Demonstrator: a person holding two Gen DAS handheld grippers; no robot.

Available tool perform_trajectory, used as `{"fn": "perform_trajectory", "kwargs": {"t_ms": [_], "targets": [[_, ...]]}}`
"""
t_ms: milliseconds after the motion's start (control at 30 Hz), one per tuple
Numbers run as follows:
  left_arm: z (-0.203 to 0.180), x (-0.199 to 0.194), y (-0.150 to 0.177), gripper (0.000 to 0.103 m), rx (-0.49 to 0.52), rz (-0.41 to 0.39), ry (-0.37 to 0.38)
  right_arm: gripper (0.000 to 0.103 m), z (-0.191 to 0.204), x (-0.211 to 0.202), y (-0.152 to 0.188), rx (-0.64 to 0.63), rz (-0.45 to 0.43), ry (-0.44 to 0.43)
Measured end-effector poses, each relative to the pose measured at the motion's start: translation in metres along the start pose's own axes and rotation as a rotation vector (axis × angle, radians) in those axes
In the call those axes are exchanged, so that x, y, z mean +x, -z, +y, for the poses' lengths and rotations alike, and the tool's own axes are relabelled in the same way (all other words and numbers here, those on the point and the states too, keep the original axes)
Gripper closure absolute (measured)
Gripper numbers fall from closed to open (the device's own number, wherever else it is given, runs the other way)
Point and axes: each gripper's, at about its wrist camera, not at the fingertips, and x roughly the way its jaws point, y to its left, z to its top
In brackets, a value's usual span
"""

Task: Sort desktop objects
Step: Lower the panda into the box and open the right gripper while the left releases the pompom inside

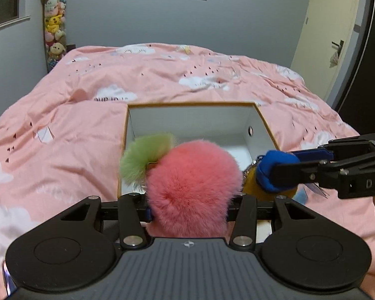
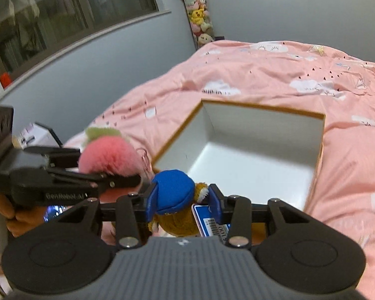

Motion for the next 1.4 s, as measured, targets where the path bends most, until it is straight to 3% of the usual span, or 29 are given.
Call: {"fn": "perform_trajectory", "kwargs": {"t_ms": [233,567,933,1200,1400], "targets": [[0.008,0.019,-0.036,0.05,0.029,-0.006,0.004,0.058,-0.012,0.026,-0.039,0.038,-0.049,-0.006],[0.025,0.087,-0.041,0.05,0.116,0.132,0.003,0.058,-0.07,0.113,-0.04,0.288,0.117,-0.05],[0.033,0.127,-0.026,0.05,0.199,0.222,0.032,0.057,-0.102,0.176,-0.034,0.41,0.265,-0.056],[0.039,0.153,-0.023,0.05,0.22,0.28,0.016,0.051,-0.117,0.208,-0.053,0.42,0.233,-0.051],[0.037,0.173,-0.022,0.05,0.262,0.343,-0.033,0.047,-0.115,0.224,-0.061,0.289,0.234,0.005]]}}
